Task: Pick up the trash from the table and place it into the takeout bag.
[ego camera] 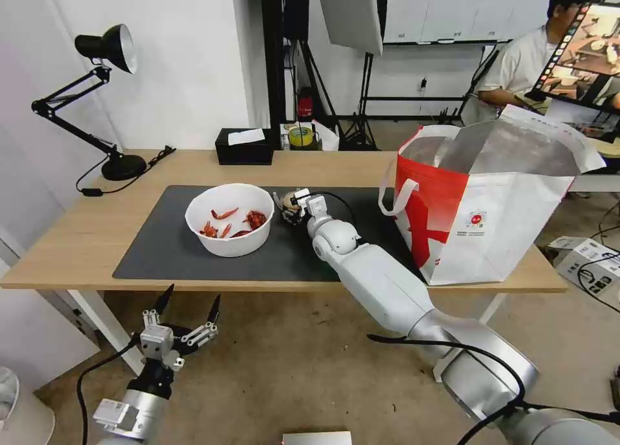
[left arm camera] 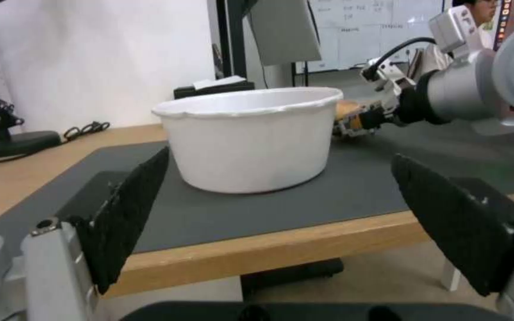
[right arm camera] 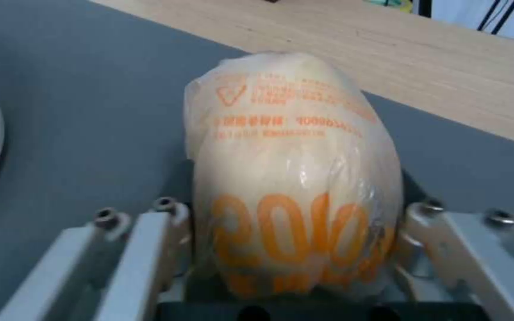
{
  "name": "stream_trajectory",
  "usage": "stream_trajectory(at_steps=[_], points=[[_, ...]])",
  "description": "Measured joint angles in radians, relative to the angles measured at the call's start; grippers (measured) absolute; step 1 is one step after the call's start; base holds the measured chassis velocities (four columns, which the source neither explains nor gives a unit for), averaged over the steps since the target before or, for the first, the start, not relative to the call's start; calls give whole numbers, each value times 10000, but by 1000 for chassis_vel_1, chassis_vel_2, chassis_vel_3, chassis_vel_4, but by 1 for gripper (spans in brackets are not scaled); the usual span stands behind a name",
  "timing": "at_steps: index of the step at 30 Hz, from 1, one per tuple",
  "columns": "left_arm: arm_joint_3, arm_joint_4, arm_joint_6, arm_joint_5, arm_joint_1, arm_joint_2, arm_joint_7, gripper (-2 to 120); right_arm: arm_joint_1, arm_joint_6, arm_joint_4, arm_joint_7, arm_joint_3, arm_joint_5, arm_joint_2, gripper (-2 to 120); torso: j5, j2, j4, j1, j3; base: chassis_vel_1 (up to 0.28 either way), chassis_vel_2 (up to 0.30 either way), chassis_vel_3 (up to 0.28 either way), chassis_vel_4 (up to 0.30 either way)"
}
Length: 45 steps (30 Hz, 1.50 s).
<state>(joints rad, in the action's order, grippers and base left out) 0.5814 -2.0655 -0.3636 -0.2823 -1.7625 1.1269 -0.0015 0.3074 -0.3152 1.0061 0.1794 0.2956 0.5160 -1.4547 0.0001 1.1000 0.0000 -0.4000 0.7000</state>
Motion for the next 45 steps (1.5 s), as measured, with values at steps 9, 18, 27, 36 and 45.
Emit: stream_trajectory(at_steps=[9,18,27,36,45], points=[[-40,-82,-6,36,-23,28,1,100,479,469,1479,460,48,-22,759,16,0,0,0,0,0,0,0,0,0],[36,-217,-12,100,-205,19,-2,100,2050,1564,4837,1837,-52,-1391,2138,7,1,0,-1,1,-1,0,0,0,0],[-18,-258,-29,239,-292,98,-14,100,3872,2799,6738,2521,-732,-2610,2711,7,0,0,0,1,-1,0,0,0,0],[-141,-242,-49,452,-319,244,-23,100,4820,3679,8178,2960,-1607,-2889,3244,7,0,0,0,1,-1,0,0,0,0],[-130,-349,-65,510,-387,272,-30,100,4519,3748,9160,3348,-2666,-2576,3758,7,1,1,0,1,-1,0,0,0,0]])
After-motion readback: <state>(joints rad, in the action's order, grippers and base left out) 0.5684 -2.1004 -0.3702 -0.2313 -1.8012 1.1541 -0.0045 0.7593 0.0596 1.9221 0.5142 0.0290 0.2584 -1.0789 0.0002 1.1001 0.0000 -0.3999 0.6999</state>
